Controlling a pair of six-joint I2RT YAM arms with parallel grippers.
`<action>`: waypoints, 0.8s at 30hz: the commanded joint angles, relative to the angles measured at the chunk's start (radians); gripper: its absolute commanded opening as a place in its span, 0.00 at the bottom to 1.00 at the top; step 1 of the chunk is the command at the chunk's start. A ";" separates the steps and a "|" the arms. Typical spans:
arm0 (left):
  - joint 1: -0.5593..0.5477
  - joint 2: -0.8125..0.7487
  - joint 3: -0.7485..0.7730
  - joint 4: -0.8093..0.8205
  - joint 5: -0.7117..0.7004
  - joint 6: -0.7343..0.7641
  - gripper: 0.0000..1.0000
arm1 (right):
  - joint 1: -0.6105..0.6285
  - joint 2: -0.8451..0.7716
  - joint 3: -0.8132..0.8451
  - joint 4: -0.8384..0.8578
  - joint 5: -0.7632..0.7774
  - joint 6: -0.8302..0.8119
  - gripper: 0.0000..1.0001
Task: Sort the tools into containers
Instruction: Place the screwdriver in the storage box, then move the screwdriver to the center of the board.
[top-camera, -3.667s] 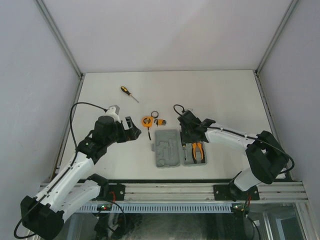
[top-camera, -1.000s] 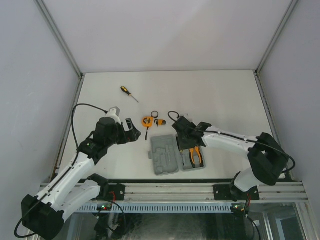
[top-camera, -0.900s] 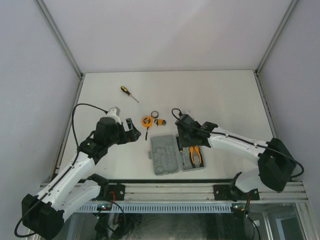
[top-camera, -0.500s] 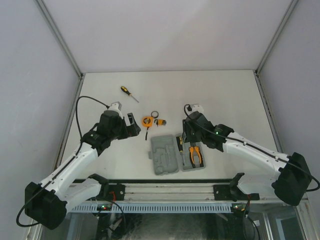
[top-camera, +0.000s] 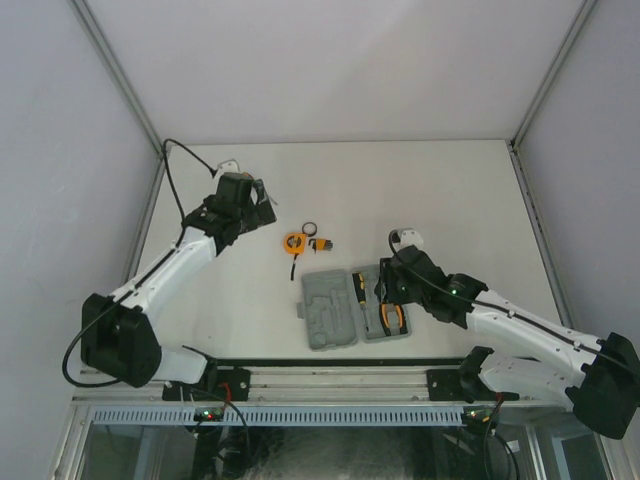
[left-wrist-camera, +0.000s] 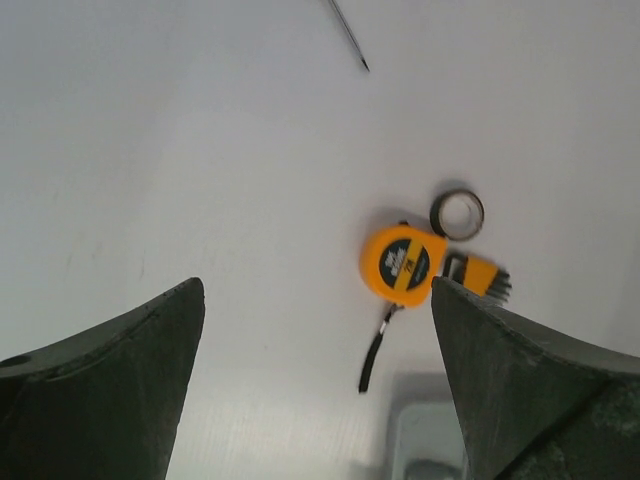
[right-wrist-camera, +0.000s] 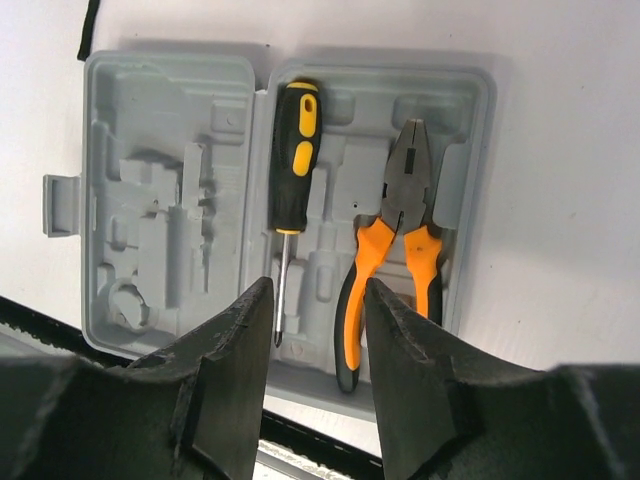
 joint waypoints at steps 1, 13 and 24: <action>0.052 0.109 0.152 0.037 -0.089 -0.007 0.98 | 0.019 -0.020 -0.006 0.052 -0.004 0.024 0.41; 0.141 0.509 0.514 -0.025 -0.129 0.031 1.00 | 0.022 -0.017 -0.021 0.040 0.033 0.026 0.41; 0.201 0.783 0.838 -0.135 -0.101 0.035 0.99 | 0.007 0.040 -0.026 0.071 0.035 0.014 0.41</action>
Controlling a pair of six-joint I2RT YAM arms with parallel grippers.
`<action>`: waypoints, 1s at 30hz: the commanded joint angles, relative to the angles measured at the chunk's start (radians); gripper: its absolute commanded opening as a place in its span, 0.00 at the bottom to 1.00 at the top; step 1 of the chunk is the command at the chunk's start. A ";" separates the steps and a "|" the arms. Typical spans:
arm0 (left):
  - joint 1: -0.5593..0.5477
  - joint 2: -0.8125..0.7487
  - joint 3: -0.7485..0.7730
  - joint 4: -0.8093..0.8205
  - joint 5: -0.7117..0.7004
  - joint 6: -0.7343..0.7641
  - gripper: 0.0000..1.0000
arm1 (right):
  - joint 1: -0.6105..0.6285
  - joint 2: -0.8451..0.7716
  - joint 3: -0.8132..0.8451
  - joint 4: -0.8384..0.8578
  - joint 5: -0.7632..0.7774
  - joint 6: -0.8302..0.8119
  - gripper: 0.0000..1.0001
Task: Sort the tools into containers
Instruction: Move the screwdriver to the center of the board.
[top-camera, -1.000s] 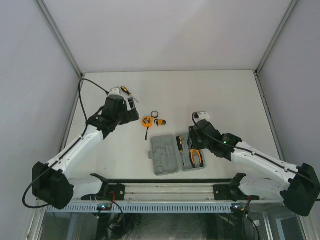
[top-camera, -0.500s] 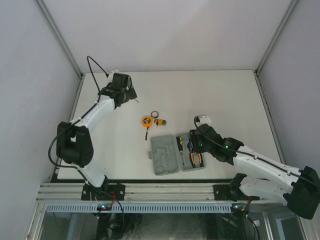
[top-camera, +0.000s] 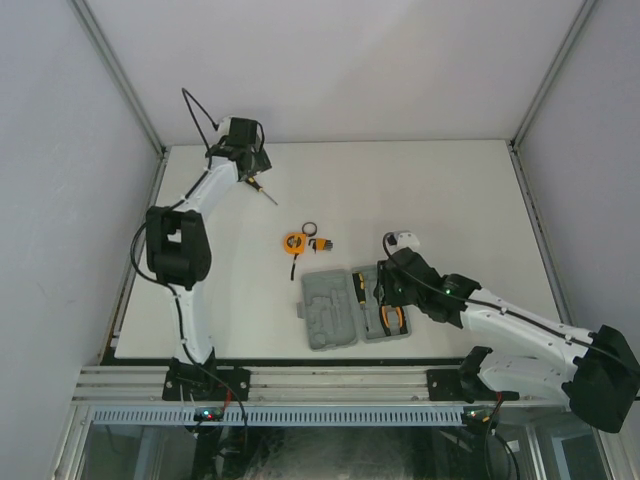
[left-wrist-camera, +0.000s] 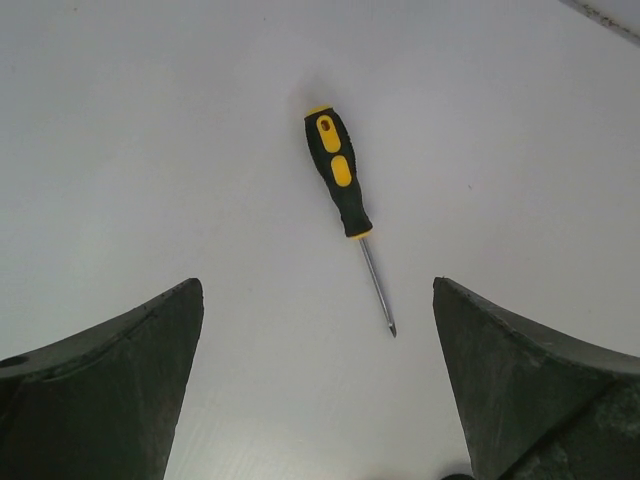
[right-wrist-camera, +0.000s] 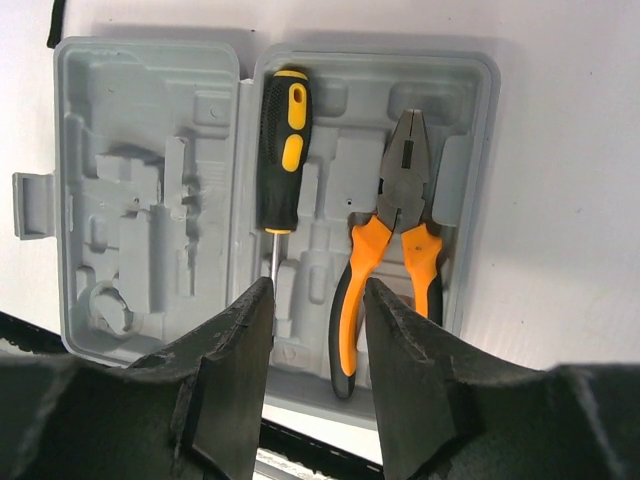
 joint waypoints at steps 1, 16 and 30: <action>0.029 0.072 0.120 -0.055 0.010 0.005 0.99 | -0.012 0.013 -0.008 0.060 0.017 -0.002 0.41; 0.038 0.353 0.445 -0.203 0.063 0.005 0.92 | -0.035 0.025 -0.035 0.094 -0.019 -0.019 0.41; 0.039 0.467 0.594 -0.300 0.058 0.019 0.73 | -0.043 0.030 -0.055 0.116 -0.030 -0.018 0.41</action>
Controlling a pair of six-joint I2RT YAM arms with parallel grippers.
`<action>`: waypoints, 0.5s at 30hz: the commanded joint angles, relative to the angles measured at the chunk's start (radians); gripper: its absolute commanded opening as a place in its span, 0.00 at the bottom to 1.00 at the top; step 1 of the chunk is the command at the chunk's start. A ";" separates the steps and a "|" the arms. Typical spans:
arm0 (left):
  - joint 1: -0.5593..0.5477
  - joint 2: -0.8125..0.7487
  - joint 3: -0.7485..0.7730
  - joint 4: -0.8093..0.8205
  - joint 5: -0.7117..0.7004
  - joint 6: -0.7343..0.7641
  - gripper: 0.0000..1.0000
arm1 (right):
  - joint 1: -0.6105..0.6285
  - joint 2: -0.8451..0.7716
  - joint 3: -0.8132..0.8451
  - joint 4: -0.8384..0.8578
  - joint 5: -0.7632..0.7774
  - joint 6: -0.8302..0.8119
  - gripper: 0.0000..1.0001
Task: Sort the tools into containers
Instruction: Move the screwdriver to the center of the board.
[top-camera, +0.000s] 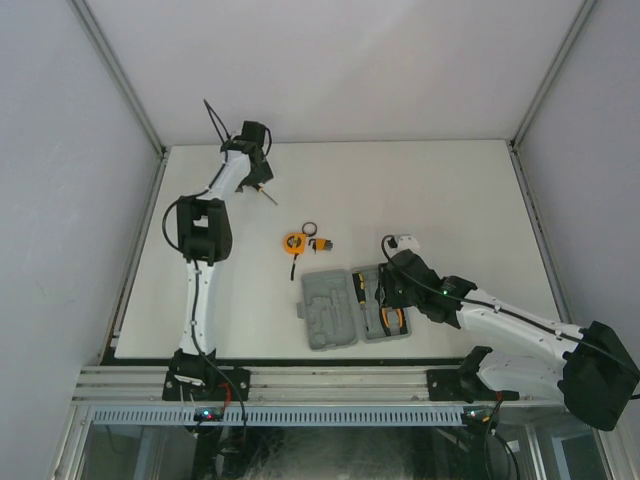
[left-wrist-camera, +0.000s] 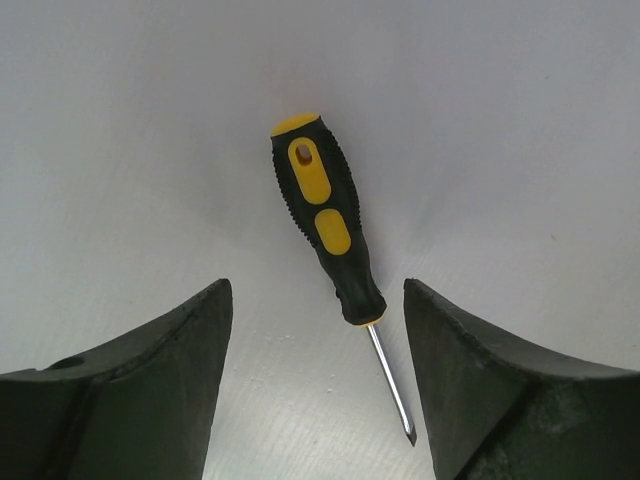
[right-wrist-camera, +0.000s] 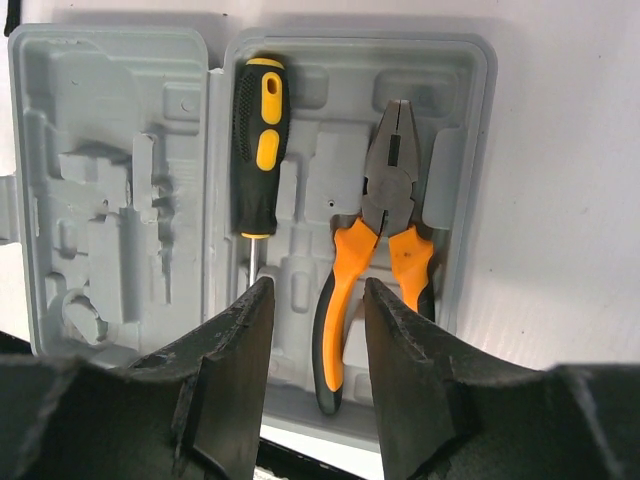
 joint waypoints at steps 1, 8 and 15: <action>0.002 0.016 0.105 -0.053 -0.002 0.022 0.70 | -0.007 -0.006 0.004 0.040 0.001 -0.007 0.41; 0.010 0.037 0.101 -0.087 0.078 0.040 0.56 | -0.015 -0.006 0.004 0.043 -0.005 -0.011 0.40; 0.022 0.031 0.076 -0.100 0.130 0.050 0.51 | -0.020 -0.006 0.004 0.050 -0.010 -0.015 0.40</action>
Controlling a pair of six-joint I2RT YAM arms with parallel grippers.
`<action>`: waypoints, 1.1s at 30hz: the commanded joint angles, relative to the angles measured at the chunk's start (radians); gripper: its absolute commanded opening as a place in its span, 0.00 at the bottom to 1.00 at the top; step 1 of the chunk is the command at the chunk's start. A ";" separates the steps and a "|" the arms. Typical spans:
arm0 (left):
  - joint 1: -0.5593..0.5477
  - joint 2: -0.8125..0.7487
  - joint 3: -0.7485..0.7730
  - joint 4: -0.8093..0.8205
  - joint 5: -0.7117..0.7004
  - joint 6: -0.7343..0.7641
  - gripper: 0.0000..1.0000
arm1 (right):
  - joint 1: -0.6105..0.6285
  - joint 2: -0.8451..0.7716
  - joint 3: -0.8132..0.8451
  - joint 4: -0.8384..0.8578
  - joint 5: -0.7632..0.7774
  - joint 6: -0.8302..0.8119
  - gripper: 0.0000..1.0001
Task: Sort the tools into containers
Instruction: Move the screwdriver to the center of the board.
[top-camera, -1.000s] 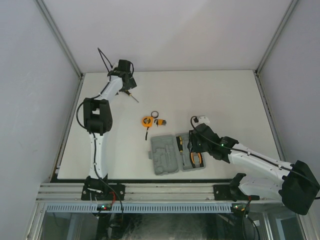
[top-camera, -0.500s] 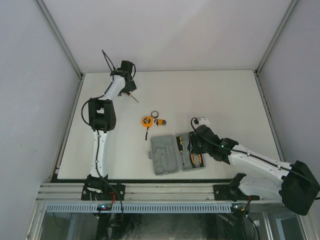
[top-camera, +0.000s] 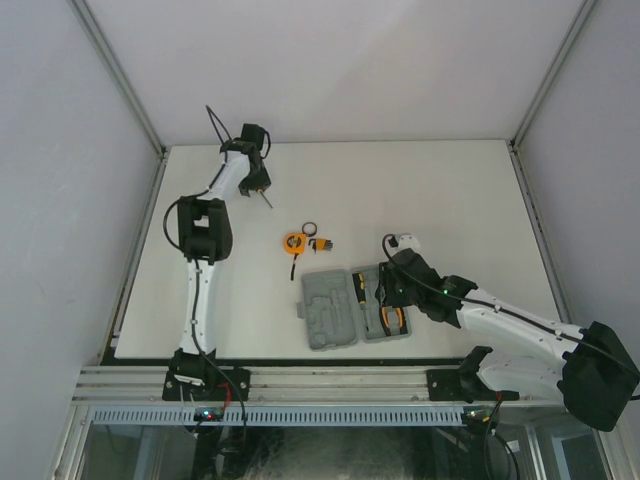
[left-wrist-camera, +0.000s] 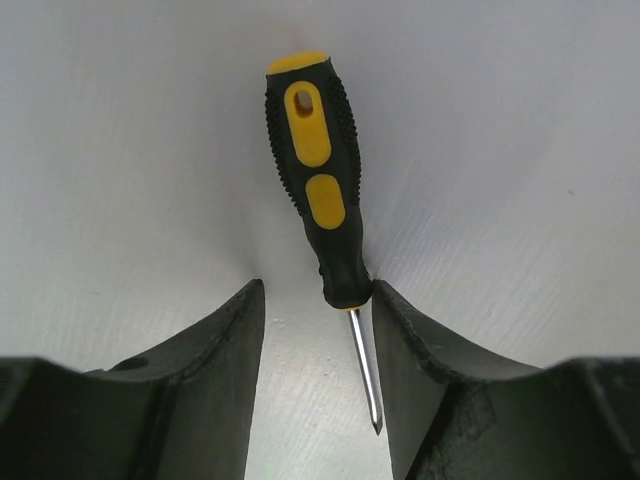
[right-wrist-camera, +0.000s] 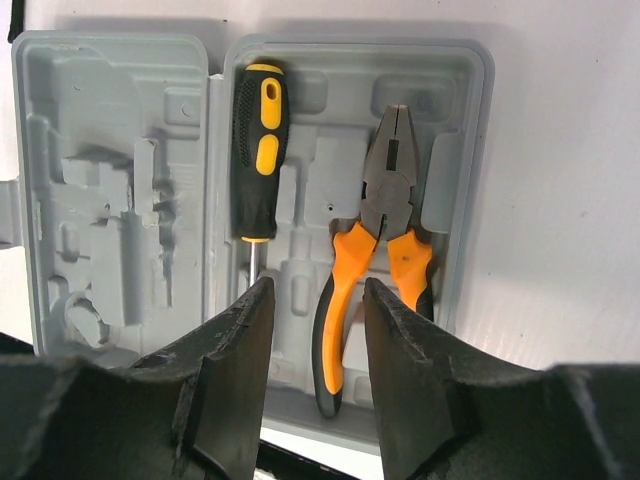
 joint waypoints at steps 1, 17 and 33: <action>0.015 -0.012 0.019 -0.020 0.040 0.034 0.49 | -0.007 -0.006 0.004 0.047 -0.005 -0.012 0.41; 0.015 -0.264 -0.402 0.158 0.051 0.066 0.14 | -0.013 -0.065 0.004 0.018 -0.034 -0.001 0.40; -0.134 -0.684 -1.128 0.447 0.073 0.003 0.10 | 0.040 -0.096 0.004 0.007 -0.034 0.046 0.40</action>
